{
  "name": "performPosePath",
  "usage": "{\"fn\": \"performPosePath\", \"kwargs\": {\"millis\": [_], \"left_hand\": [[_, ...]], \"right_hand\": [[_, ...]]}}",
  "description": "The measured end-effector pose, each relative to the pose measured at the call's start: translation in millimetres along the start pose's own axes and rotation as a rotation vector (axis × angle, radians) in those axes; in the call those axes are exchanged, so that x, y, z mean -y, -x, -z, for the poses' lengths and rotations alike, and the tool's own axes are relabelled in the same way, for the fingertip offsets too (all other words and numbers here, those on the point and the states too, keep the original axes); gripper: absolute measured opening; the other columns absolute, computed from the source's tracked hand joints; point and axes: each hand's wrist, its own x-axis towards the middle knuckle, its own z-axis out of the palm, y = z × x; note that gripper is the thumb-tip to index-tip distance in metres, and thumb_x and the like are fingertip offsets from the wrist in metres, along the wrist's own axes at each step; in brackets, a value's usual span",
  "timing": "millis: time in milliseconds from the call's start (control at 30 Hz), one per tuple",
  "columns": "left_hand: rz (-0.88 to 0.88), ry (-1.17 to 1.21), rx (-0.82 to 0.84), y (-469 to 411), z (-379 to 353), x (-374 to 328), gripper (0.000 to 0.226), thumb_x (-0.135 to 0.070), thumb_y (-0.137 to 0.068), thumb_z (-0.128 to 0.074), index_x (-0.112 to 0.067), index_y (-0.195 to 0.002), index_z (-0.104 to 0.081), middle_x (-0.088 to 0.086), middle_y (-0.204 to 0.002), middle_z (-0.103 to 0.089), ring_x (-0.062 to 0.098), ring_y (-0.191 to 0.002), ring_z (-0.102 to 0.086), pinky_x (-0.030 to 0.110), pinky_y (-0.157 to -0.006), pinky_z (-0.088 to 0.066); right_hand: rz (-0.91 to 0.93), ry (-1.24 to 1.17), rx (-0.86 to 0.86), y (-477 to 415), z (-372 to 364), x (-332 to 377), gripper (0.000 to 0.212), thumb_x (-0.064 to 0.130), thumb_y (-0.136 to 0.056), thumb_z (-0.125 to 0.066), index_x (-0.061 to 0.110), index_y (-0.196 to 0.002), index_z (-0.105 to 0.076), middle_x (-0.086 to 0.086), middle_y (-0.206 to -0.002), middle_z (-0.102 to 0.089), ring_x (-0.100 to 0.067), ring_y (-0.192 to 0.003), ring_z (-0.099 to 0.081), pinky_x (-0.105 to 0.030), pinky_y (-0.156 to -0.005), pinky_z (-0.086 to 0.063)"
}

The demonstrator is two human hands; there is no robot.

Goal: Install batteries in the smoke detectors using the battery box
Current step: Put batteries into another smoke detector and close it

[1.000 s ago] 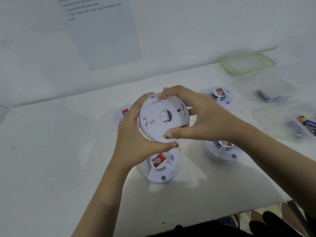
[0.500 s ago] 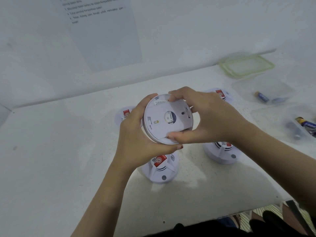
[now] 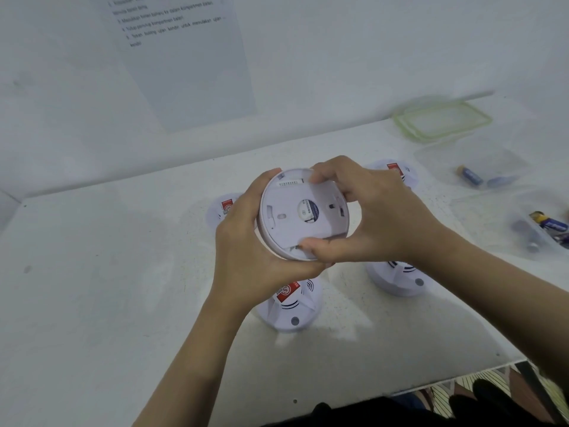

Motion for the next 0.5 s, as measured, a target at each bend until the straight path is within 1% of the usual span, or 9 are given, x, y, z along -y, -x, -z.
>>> {"fn": "performPosePath", "kwargs": {"millis": [100,167,200,233,300,333,400,433,500], "left_hand": [[0.013,0.02,-0.003,0.3,-0.6,2.4,0.082,-0.044,-0.05,-0.082,-0.028,-0.124,-0.05,-0.028,-0.113,-0.058,-0.006,-0.107,-0.058,0.007,-0.084,-0.044],[0.052,0.02,0.002,0.6,-2.6,5.6,0.091,-0.042,-0.049,-0.089,-0.022,-0.129,-0.051,-0.02,-0.121,-0.059,0.004,-0.115,-0.058,0.016,-0.09,-0.049],[0.066,0.013,0.008,0.6,-4.0,6.6,0.095,-0.04,-0.049,-0.091,-0.02,-0.132,-0.049,-0.017,-0.125,-0.058,0.007,-0.118,-0.056,0.02,-0.093,-0.049],[0.076,0.016,0.012,0.5,-5.6,6.5,0.096,-0.039,-0.05,-0.091,-0.02,-0.133,-0.046,-0.019,-0.128,-0.054,0.006,-0.12,-0.055,0.02,-0.094,-0.049],[0.073,0.042,0.019,-0.6,-7.8,5.4,0.095,-0.036,-0.053,-0.089,-0.027,-0.133,-0.038,-0.027,-0.13,-0.046,-0.001,-0.121,-0.051,0.013,-0.092,-0.046],[0.062,0.048,0.023,-1.1,-8.6,5.0,0.096,-0.034,-0.053,-0.088,-0.032,-0.133,-0.035,-0.027,-0.131,-0.044,-0.003,-0.121,-0.049,0.01,-0.091,-0.044],[0.039,0.053,0.034,-1.7,-9.2,6.6,0.099,-0.03,-0.054,-0.089,-0.04,-0.132,-0.03,-0.018,-0.137,-0.042,-0.003,-0.125,-0.046,0.011,-0.094,-0.043],[0.032,0.058,0.042,-1.5,-9.1,8.5,0.102,-0.031,-0.053,-0.091,-0.044,-0.133,-0.029,-0.014,-0.14,-0.041,0.001,-0.129,-0.044,0.014,-0.097,-0.043],[0.038,0.067,0.069,-0.6,-8.3,13.5,0.107,-0.042,-0.052,-0.09,-0.046,-0.137,-0.025,-0.014,-0.144,-0.04,0.005,-0.134,-0.04,0.017,-0.104,-0.04]], "right_hand": [[-0.065,-0.05,0.024,1.0,-0.2,1.2,0.069,0.055,-0.063,-0.068,0.01,-0.112,-0.052,-0.002,-0.092,-0.066,-0.025,-0.078,-0.067,-0.043,-0.064,-0.055],[-0.12,-0.111,0.047,0.8,0.2,2.5,0.067,0.056,-0.066,-0.068,0.016,-0.117,-0.048,0.001,-0.096,-0.067,-0.022,-0.083,-0.067,-0.043,-0.068,-0.055],[-0.157,-0.154,0.068,0.6,0.3,3.3,0.07,0.056,-0.067,-0.069,0.021,-0.121,-0.044,0.007,-0.1,-0.066,-0.017,-0.088,-0.066,-0.041,-0.072,-0.055],[-0.208,-0.208,0.096,0.3,0.5,5.0,0.076,0.057,-0.066,-0.071,0.028,-0.127,-0.038,0.015,-0.106,-0.064,-0.011,-0.094,-0.065,-0.037,-0.077,-0.054],[-0.307,-0.326,0.142,-0.2,-1.5,8.0,0.095,0.058,-0.06,-0.078,0.042,-0.136,-0.023,0.033,-0.108,-0.054,0.004,-0.104,-0.058,-0.025,-0.087,-0.051],[-0.35,-0.383,0.14,0.3,-3.5,9.1,0.103,0.056,-0.057,-0.082,0.046,-0.137,-0.018,0.035,-0.107,-0.05,0.009,-0.105,-0.055,-0.019,-0.088,-0.049],[-0.418,-0.5,0.096,1.5,-8.0,9.7,0.105,0.044,-0.057,-0.086,0.048,-0.136,-0.017,0.031,-0.11,-0.048,0.009,-0.103,-0.055,-0.015,-0.083,-0.05],[-0.442,-0.56,0.073,1.9,-9.1,9.7,0.103,0.037,-0.059,-0.087,0.048,-0.135,-0.019,0.026,-0.113,-0.05,0.004,-0.103,-0.058,-0.016,-0.08,-0.052],[-0.462,-0.729,0.054,3.1,-9.9,7.1,0.093,0.03,-0.063,-0.084,0.042,-0.134,-0.026,0.013,-0.119,-0.057,-0.007,-0.099,-0.064,-0.022,-0.073,-0.054]]}}
